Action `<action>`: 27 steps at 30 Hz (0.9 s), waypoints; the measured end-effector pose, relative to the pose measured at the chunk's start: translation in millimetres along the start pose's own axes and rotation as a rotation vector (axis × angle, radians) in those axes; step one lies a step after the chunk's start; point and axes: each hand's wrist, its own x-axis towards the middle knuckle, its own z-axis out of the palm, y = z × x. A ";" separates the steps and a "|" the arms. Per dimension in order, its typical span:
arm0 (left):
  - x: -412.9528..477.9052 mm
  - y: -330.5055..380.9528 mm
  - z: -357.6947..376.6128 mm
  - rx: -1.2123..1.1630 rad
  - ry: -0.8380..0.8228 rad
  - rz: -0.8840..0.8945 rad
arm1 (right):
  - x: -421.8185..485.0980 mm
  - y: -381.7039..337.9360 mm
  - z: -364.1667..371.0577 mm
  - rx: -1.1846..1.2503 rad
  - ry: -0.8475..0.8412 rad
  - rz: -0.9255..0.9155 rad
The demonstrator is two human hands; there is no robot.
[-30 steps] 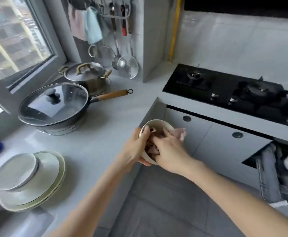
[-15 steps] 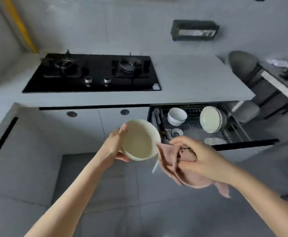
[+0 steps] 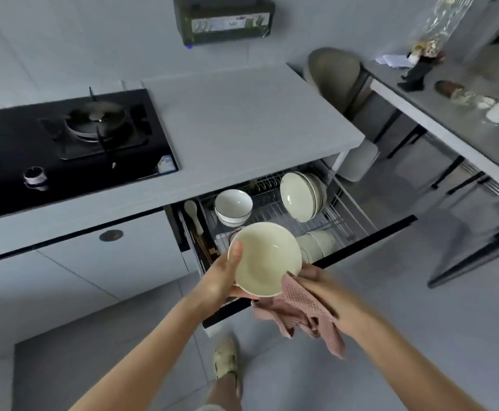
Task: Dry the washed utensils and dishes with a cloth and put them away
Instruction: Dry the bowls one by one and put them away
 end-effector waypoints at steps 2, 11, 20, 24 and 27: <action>35.3 -3.5 1.4 -0.027 -0.065 -0.100 | 20.2 -5.5 -18.1 0.136 -0.016 -0.028; 159.9 21.0 -21.8 0.063 0.162 -0.323 | 135.6 -43.9 -102.2 -0.478 0.369 0.045; 155.8 4.6 -77.4 -0.145 0.682 -0.352 | 271.8 17.2 -103.9 -1.385 0.215 0.215; 144.6 -14.6 -78.0 -0.177 0.812 -0.390 | 304.1 52.4 -106.2 -1.422 0.167 0.310; 142.5 -22.5 -76.1 -0.201 0.865 -0.407 | 318.9 72.9 -102.6 -1.418 0.130 0.374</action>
